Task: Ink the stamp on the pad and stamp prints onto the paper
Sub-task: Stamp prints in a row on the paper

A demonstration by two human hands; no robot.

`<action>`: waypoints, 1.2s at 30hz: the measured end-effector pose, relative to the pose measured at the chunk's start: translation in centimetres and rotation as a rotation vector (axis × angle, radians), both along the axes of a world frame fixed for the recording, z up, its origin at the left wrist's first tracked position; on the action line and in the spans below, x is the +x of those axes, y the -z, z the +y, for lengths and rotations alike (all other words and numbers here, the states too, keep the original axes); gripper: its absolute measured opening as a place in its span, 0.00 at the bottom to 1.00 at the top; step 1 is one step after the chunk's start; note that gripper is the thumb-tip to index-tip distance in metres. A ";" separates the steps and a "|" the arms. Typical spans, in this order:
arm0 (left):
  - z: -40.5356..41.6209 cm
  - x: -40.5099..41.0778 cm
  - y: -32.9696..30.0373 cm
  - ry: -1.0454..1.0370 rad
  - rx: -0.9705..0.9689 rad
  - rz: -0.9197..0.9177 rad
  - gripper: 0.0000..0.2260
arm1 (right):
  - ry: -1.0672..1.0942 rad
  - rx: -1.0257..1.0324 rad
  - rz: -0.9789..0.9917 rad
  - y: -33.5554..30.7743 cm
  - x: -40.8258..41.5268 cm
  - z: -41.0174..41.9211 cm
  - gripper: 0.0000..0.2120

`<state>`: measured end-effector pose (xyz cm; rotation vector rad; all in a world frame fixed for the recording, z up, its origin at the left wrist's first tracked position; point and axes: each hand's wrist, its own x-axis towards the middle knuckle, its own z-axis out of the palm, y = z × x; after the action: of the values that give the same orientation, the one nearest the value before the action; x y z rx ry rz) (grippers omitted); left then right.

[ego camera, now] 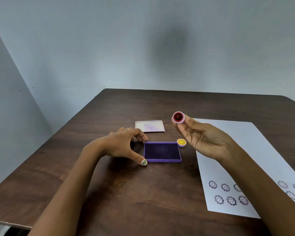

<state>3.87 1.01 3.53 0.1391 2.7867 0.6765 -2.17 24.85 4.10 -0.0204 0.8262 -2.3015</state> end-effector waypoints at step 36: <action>14.9 -1.3 1.7 0.475 -0.281 0.085 0.46 | 0.404 0.924 0.616 -1.4 5.0 14.0 0.13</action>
<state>2.60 15.89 1.82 0.7544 2.7316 0.1656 2.81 38.82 5.55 -0.1681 2.3162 -2.0371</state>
